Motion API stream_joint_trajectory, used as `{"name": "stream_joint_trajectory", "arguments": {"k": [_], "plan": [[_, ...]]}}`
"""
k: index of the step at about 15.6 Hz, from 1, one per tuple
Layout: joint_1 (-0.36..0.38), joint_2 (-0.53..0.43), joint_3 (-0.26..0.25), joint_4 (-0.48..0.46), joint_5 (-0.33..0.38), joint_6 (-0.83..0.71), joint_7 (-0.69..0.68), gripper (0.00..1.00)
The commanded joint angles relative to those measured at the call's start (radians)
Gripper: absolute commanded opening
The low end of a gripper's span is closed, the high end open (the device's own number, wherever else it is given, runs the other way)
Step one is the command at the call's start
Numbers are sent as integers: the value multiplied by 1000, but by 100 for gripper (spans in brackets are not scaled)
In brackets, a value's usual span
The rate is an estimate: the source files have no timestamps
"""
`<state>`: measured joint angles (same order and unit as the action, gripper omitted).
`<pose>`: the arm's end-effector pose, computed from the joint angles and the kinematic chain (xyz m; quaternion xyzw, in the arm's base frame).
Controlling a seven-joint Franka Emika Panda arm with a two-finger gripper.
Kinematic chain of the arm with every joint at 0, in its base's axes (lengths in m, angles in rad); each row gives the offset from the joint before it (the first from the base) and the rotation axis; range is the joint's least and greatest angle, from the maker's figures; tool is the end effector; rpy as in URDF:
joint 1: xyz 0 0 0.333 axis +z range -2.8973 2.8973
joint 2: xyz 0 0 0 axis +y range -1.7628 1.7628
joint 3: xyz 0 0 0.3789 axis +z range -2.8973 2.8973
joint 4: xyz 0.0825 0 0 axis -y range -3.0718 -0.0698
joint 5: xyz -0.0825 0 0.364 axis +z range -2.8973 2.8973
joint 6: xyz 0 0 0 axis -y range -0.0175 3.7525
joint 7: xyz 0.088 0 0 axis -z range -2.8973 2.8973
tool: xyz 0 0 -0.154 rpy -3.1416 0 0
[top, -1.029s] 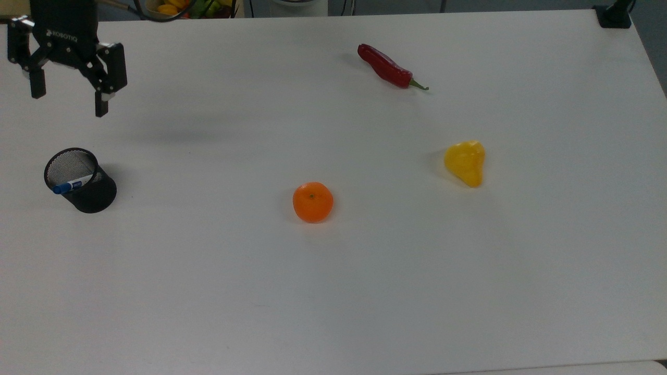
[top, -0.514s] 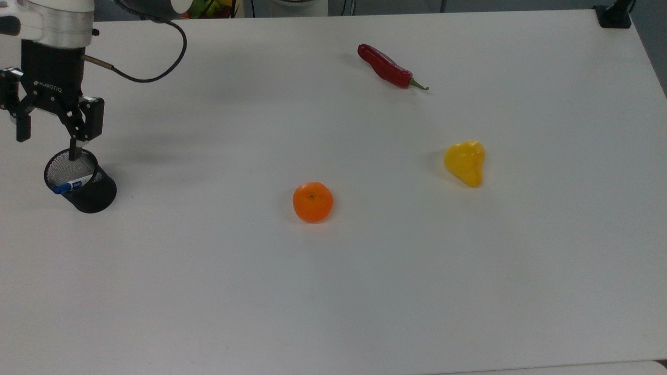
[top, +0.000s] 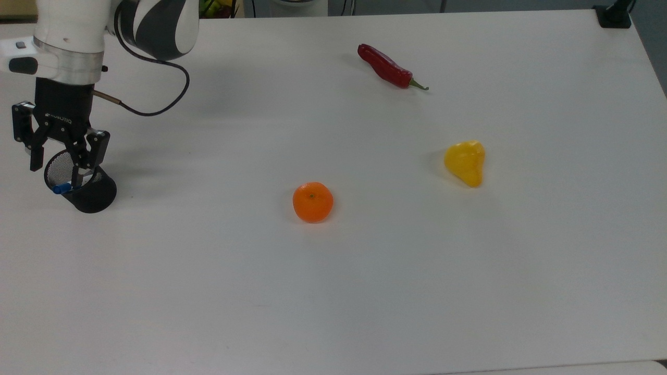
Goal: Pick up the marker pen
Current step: 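Move the open gripper over the black mesh pen cup and lower, then close the gripper on the blue-capped marker inside the cup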
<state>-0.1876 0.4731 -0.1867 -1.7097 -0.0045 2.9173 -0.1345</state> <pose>0.7153 -0.2545 0.4407 0.9274 -0.0850 0.3413 0.1271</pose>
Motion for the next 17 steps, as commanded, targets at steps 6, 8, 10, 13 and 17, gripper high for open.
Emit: {"name": "stream_joint_trajectory", "arguments": {"k": [6, 8, 10, 13, 17], "plan": [[-3, 70, -5, 2, -11, 115, -20, 44], [-3, 73, -5, 1, -11, 115, -23, 30], [-3, 73, -5, 1, -11, 115, -25, 17], [-3, 70, -5, 2, -9, 115, -25, 0], [-12, 59, -5, 4, -6, 115, -25, 0]]}}
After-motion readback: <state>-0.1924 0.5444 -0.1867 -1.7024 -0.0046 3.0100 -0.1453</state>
